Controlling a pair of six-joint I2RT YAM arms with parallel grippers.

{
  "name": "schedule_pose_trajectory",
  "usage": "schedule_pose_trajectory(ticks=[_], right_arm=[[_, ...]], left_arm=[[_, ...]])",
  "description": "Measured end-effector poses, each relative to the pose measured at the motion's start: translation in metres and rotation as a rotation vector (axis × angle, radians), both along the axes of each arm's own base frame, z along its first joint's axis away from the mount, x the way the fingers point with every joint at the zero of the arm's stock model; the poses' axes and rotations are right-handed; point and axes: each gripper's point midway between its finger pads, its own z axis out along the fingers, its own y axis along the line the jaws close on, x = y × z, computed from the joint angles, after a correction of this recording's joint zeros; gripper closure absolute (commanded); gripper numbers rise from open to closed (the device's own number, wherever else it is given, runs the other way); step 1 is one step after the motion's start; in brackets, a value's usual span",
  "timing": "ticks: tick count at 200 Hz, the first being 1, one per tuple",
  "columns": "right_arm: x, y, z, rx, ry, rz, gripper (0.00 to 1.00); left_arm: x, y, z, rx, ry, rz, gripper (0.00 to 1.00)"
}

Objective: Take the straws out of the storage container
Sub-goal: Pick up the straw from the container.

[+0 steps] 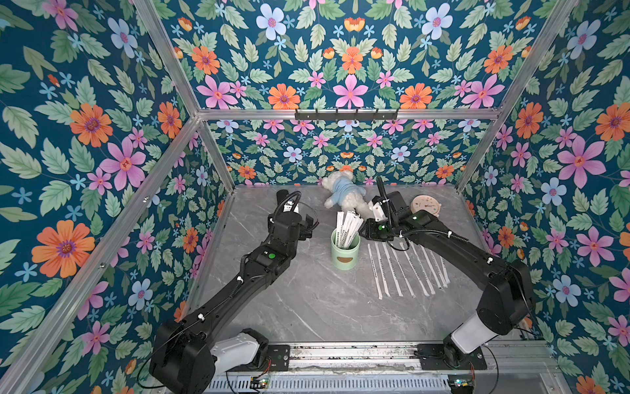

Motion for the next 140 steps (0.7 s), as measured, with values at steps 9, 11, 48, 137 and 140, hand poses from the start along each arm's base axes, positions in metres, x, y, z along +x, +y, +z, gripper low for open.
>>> schedule_pose_trajectory(ticks=[9, 11, 48, 137, 140], right_arm=[[0.003, 0.002, 0.001, 0.005, -0.004, 0.002, 0.73], [0.003, 0.003, 0.001, 0.007, -0.006, 0.003, 0.73], [0.016, 0.012, -0.005, 0.010, -0.007, 0.016, 0.75], [0.023, 0.017, -0.003, 0.004, -0.013, 0.031, 0.85], [0.023, 0.017, -0.003, 0.005, -0.013, 0.031, 0.85]], left_arm=[[0.000, 0.000, 0.000, 0.001, 0.001, 0.000, 0.04], [0.000, 0.000, -0.001, 0.001, 0.001, 0.000, 0.04], [0.001, 0.000, -0.001, 0.003, 0.003, 0.002, 0.04], [0.001, 0.000, -0.001, 0.004, 0.003, 0.002, 0.04], [0.001, 0.000, -0.001, 0.004, 0.003, 0.002, 0.04]])
